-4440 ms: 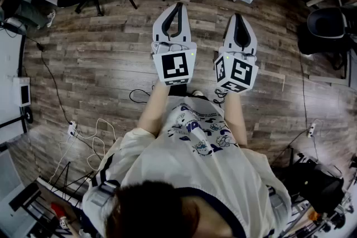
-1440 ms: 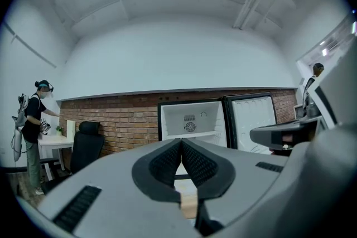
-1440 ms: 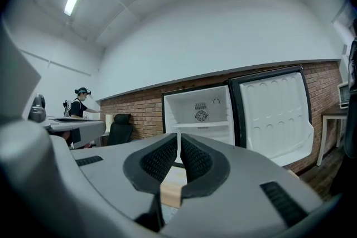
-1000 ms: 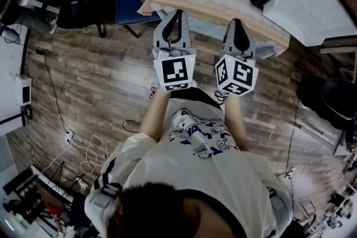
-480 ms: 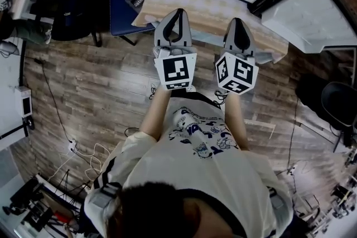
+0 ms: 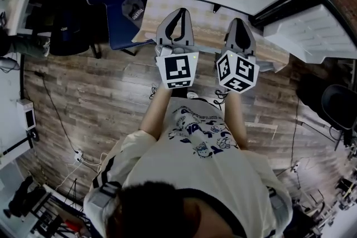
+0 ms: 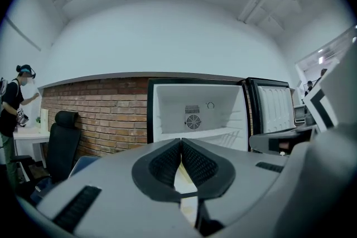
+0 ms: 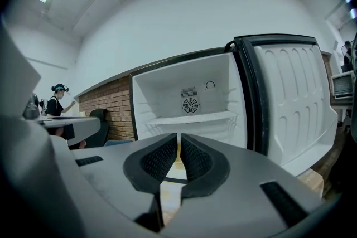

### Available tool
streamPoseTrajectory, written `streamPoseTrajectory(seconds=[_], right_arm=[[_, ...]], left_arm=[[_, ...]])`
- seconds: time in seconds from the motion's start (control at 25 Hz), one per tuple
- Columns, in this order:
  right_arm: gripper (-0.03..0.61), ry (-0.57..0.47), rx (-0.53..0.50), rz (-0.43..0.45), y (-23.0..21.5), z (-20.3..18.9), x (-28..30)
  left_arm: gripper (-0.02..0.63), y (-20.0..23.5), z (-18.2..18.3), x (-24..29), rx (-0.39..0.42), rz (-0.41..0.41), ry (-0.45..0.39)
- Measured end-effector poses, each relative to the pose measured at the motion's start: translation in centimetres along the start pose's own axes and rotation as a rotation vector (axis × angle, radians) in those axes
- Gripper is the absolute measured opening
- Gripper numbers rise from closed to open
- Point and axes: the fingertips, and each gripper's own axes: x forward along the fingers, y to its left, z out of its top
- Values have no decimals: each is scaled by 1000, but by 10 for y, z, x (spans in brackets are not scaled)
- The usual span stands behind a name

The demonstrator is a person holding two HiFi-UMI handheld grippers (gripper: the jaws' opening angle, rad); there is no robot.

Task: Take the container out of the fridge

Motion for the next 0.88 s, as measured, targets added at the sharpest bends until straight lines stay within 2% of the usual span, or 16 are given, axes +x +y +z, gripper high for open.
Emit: streamPoseTrajectory(seconds=[0.44, 0.88], right_arm=[[41, 35, 88, -53, 7, -8, 61], [41, 57, 111, -103, 8, -19, 102]], left_arm=[[18, 25, -5, 59, -18, -72, 7], [18, 32, -19, 99, -28, -140, 21]])
